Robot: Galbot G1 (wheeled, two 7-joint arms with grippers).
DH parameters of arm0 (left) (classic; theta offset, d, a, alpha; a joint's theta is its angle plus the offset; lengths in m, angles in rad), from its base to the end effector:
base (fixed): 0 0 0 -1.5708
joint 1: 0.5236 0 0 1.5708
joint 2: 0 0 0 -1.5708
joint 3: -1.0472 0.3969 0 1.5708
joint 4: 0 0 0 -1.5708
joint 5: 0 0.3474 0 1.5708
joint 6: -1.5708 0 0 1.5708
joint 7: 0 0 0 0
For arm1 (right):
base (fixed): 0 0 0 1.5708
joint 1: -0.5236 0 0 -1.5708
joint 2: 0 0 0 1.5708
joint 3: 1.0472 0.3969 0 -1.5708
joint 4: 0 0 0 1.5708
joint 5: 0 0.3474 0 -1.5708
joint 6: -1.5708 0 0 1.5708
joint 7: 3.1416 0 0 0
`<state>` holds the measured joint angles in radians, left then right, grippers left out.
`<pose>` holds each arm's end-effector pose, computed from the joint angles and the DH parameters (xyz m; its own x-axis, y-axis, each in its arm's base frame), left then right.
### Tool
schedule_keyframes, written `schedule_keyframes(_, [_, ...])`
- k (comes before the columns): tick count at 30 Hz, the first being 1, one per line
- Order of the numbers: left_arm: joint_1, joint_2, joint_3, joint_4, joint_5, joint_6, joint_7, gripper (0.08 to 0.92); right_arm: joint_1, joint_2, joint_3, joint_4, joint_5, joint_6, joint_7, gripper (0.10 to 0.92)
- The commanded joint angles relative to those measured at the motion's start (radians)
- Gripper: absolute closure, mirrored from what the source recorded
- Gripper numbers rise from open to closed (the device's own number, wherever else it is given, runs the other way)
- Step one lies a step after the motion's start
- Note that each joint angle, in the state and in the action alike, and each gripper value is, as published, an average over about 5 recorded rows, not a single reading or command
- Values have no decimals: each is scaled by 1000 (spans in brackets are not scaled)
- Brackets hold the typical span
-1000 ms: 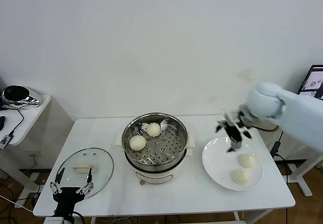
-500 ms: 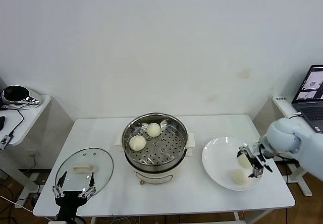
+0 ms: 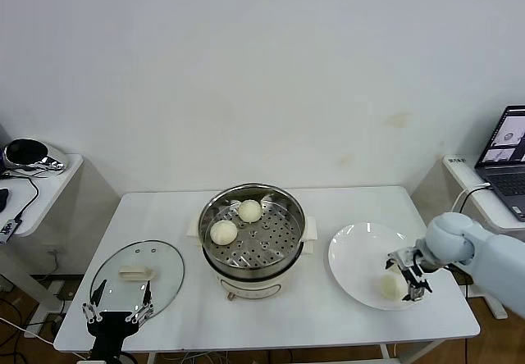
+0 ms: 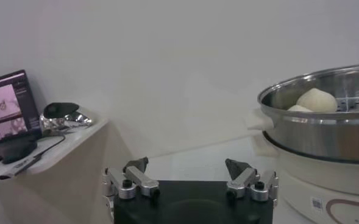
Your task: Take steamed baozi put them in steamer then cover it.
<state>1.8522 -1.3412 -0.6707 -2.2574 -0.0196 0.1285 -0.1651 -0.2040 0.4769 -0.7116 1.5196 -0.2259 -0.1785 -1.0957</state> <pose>0.0667 0.0786 -0.3046 -0.9700 -0.1573 0.1854 -0.1019 0.9554 0.2771 0.4355 -0.2180 -0.2348 -0.1238 -0.0495 0.9911 -0.9667 -0.2195 -0.1317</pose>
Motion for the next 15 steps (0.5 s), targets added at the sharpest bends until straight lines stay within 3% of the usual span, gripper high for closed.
schedule_keyframes(1, [0,1,-2,0,1,-1,0,177,-44,38,26,-73,-17,1,7,208])
schedule_keyframes(7, [0,2,-7,1,0,-1,-1,177,-34,55,31,-104,0,0,3,274])
schedule_keyframes(15, [2,2,-7,0,-1,-2,-1,177,-33,51,27,-89,10,-11,-16,425])
